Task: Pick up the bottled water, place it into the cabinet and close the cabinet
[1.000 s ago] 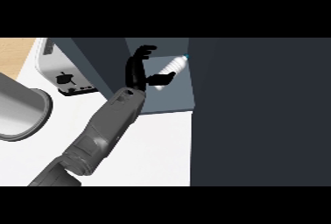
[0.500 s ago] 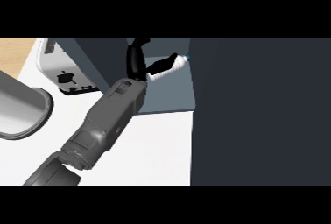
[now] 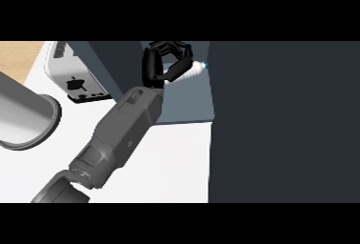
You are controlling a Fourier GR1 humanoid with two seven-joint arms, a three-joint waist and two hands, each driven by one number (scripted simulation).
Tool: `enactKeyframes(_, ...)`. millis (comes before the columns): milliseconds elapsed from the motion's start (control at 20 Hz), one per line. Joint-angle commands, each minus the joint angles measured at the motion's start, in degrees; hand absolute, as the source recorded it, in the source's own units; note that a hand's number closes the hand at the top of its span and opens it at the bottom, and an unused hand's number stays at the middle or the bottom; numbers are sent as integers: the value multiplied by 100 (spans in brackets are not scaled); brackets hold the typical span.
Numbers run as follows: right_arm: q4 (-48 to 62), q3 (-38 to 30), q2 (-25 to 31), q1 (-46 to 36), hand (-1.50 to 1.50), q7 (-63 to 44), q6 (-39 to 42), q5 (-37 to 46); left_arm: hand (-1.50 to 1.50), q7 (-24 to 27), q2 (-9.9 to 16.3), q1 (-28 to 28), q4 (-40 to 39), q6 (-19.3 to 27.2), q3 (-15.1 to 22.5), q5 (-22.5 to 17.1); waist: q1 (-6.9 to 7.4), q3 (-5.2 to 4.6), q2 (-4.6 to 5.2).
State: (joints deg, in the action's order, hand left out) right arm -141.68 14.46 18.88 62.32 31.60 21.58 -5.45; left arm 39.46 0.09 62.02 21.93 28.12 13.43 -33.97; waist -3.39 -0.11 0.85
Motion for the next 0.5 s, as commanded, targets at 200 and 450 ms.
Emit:
enactKeyframes(200,-912,184,3,57,-150,-593,-160,17,150,-289,-9,-780,1233,-422,909,-713,129,0,-111)
enactKeyframes(450,-990,308,42,184,-150,-589,-189,128,-150,-563,-9,-1369,2219,-1151,1475,-1181,171,-3,-133)
